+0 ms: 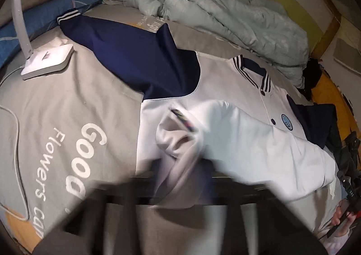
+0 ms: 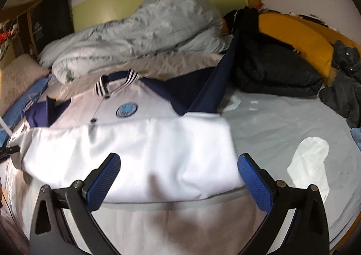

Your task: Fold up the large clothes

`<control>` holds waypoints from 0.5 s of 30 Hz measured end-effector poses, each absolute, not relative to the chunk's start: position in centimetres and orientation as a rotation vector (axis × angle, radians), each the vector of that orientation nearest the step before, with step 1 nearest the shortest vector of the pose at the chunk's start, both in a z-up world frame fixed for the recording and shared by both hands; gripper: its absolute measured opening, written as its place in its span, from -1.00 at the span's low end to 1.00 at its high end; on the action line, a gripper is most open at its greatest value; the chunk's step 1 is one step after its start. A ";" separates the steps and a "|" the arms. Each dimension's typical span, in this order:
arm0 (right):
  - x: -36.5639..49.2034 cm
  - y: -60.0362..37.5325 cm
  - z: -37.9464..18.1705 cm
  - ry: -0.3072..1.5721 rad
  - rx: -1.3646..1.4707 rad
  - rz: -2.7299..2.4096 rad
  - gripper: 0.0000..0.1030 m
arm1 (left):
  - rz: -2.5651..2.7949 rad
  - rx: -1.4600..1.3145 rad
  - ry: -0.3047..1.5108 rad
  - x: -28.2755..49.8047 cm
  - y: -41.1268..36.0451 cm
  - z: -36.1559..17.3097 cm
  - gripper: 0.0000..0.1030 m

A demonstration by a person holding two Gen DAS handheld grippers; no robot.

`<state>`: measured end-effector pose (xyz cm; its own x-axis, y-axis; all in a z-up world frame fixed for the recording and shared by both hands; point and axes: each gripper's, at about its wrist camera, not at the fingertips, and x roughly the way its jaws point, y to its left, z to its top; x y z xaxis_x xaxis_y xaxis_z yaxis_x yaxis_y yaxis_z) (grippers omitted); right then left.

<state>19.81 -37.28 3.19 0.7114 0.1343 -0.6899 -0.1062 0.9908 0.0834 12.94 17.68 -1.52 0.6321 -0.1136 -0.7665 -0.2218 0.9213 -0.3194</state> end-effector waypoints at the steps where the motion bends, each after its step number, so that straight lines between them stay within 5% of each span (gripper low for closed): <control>1: 19.9 -37.1 3.0 0.775 0.033 0.141 1.00 | 0.064 -0.399 0.874 13.1 17.6 -1.2 -0.95; 10: 20.1 -35.9 2.6 0.764 -0.055 0.156 1.00 | 0.129 -0.127 0.785 16.5 17.3 3.6 -0.92; 15: 20.9 -36.9 2.0 0.783 0.002 0.117 1.00 | 0.146 -0.201 0.867 16.8 19.1 0.4 -0.63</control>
<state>20.88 -36.90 1.96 0.7028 0.1058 -0.7034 -0.1044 0.9935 0.0451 16.81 19.07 0.45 0.6388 0.0457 -0.7680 -0.2087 0.9711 -0.1158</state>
